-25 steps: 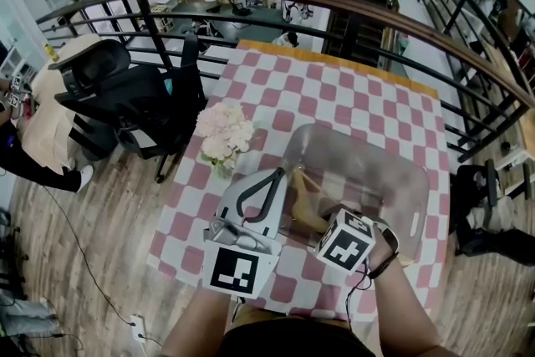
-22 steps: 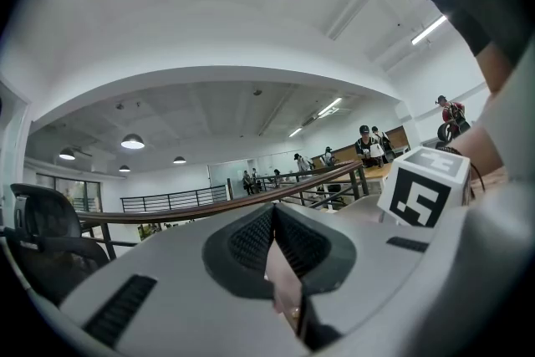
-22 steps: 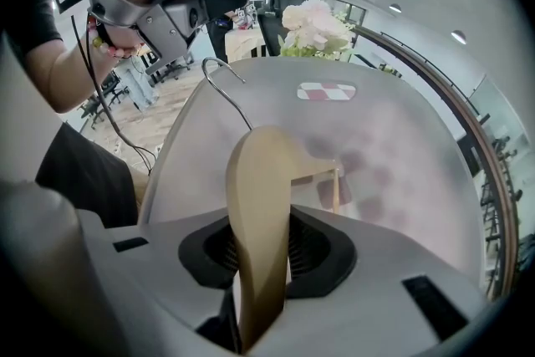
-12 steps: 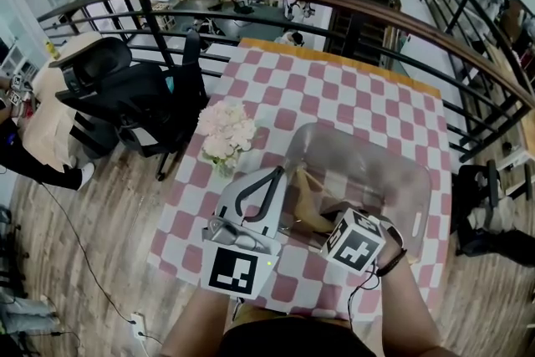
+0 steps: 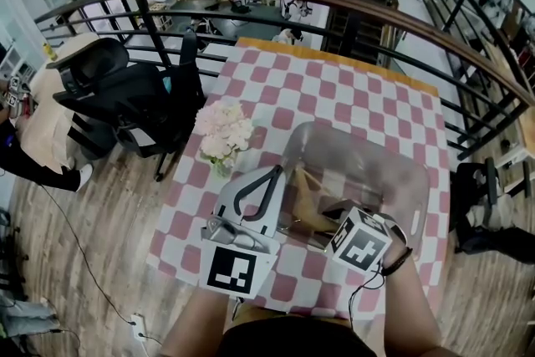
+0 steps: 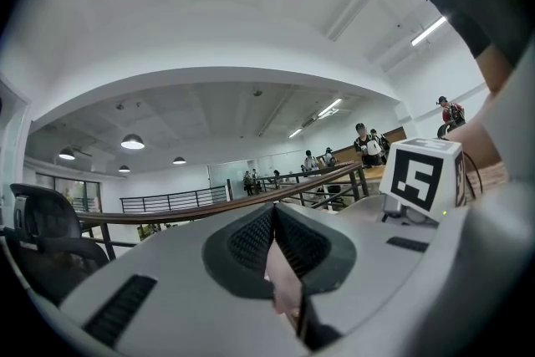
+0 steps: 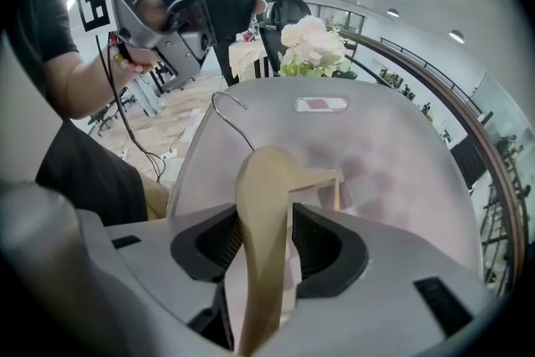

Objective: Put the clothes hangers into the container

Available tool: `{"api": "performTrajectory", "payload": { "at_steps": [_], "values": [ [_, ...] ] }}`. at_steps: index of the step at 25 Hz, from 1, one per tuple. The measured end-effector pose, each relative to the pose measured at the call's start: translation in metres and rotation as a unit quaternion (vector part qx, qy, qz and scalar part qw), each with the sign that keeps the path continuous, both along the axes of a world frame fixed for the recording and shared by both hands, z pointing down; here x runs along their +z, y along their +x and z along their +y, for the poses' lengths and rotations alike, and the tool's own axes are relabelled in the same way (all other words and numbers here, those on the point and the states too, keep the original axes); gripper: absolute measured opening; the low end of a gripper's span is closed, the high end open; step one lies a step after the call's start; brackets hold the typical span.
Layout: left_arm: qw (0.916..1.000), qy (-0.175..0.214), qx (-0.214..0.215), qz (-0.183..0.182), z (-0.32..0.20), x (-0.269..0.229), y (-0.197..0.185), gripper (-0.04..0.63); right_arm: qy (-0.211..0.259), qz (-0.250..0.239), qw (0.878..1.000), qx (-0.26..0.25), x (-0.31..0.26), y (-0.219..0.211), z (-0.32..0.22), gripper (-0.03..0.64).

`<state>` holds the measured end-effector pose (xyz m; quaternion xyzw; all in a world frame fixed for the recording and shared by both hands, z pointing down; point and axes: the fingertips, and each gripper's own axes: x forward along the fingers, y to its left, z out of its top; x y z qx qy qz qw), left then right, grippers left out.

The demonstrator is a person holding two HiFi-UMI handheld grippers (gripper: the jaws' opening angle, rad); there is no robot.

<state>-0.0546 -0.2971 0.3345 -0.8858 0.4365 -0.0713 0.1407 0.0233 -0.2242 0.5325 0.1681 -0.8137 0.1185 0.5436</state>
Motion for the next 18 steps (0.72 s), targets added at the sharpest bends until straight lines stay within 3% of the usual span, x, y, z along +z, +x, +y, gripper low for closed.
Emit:
{"api": "performTrajectory", "payload": {
  "at_steps": [18],
  "values": [
    [0.9990, -0.004, 0.044, -0.011, 0.023, -0.006, 0.023, 0.009, 0.024, -0.062, 0.997, 0.036, -0.032, 0.006, 0.008, 0.176]
  ]
}}
